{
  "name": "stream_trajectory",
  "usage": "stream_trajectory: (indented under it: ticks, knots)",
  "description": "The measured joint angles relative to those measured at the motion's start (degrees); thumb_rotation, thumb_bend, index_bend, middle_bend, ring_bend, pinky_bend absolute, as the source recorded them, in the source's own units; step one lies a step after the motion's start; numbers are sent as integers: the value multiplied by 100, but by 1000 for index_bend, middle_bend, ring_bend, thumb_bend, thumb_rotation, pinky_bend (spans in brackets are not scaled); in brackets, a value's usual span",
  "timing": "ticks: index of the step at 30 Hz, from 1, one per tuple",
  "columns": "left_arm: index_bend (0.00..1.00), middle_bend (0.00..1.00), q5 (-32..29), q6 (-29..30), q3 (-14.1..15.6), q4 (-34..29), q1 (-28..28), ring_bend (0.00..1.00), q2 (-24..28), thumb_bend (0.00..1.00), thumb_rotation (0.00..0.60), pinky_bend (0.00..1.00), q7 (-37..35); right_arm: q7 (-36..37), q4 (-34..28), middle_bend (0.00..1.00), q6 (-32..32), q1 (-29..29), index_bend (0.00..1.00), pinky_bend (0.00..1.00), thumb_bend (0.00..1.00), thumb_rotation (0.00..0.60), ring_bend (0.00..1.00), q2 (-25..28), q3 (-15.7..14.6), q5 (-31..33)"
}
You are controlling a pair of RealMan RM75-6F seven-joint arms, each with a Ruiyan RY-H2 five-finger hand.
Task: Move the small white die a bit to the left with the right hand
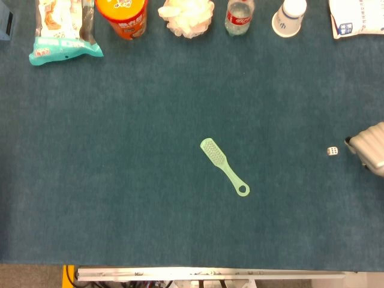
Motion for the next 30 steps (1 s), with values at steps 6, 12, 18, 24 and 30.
stream_trajectory:
  ticks: [6, 12, 18, 24, 30]
  knots:
    - [359, 349, -7, 15, -2, -20, 13, 263, 16, 0, 600, 344, -2, 2, 40, 943, -2, 58, 462, 933, 974, 600, 927, -79, -31, 0]
    - [359, 350, -23, 26, -10, -41, 21, 263, 24, 0, 600, 345, 13, 17, 110, 943, 40, 90, 462, 933, 974, 600, 927, -161, -52, -4]
    - [359, 350, -40, 18, -12, -54, 22, 263, 27, 0, 600, 345, 31, 61, 135, 943, 58, 121, 462, 933, 974, 600, 927, -216, -68, -27]
    - [359, 350, -49, 16, -12, -51, 26, 263, 26, 0, 600, 345, 32, 98, 180, 943, 52, 151, 462, 933, 973, 600, 927, -282, -88, -45]
    - [359, 350, -44, 22, -12, -54, 29, 263, 29, 0, 600, 345, 35, 100, 243, 943, 31, 191, 462, 933, 974, 600, 927, -357, -105, -37]
